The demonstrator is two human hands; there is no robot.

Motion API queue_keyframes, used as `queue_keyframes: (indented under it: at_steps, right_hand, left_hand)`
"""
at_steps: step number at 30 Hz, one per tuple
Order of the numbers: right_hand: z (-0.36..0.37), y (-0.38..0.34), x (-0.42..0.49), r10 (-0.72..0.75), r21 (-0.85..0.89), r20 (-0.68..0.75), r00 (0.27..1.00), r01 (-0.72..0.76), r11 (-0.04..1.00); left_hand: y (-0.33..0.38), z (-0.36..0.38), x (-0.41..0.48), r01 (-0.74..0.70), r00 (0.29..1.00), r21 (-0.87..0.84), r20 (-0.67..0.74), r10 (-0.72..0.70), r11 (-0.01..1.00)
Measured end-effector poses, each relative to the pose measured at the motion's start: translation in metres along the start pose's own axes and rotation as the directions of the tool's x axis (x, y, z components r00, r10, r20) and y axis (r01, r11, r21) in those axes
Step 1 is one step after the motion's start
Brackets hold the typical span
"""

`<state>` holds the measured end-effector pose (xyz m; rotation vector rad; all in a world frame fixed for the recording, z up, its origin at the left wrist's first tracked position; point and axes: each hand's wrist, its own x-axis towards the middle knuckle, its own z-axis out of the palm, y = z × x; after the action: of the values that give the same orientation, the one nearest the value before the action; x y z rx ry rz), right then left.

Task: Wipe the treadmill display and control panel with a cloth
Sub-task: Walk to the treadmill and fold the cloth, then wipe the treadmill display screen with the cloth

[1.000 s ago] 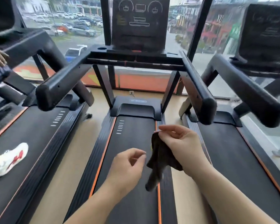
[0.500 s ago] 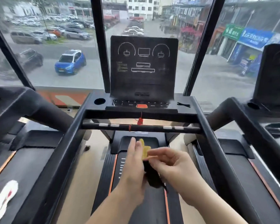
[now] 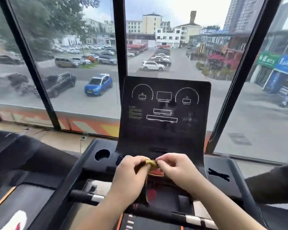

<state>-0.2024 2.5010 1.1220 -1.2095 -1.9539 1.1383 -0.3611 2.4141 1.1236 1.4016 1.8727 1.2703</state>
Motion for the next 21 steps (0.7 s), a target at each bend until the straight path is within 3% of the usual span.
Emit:
queue_keyframes:
  at_steps: [5,7,10,13,15,17,19,21]
  right_hand:
    - [-0.007,-0.002,0.105,0.053,0.136,-0.062,0.997,-0.044,0.99]
    - [-0.012,-0.008,0.149,-0.017,0.067,-0.163,0.987,0.028,0.997]
    - [-0.022,-0.025,0.22,-0.177,-0.121,-0.284,0.942,0.148,0.982]
    - [-0.037,-0.043,0.287,-0.368,-0.389,-0.324,0.872,0.231,0.892]
    - [-0.044,-0.053,0.322,-0.438,-0.513,-0.313,0.843,0.238,0.825]
    - [-0.048,-0.057,0.353,-0.477,-0.58,-0.322,0.818,0.228,0.782]
    - [-0.05,-0.058,0.378,-0.48,-0.622,-0.315,0.819,0.203,0.756]
    - [-0.055,-0.05,0.393,-0.431,-0.628,-0.305,0.849,0.16,0.761]
  left_hand:
    - [-0.009,-0.015,0.094,0.119,0.983,-0.405,-0.081,-0.166,0.907]
    - [-0.012,-0.023,0.135,0.081,0.981,-0.426,-0.124,-0.147,0.901]
    - [-0.018,-0.033,0.207,-0.024,0.978,-0.263,-0.207,-0.033,0.964]
    - [-0.015,-0.041,0.286,-0.213,0.953,-0.122,-0.245,0.178,0.969]
    - [-0.012,-0.044,0.333,-0.388,0.861,0.011,-0.352,0.367,0.922]
    - [-0.011,-0.042,0.372,-0.461,0.768,0.171,-0.415,0.488,0.871]
    - [-0.024,-0.032,0.403,-0.46,0.758,0.307,-0.352,0.549,0.833]
    - [-0.05,-0.016,0.417,-0.405,0.824,0.492,-0.17,0.541,0.771]
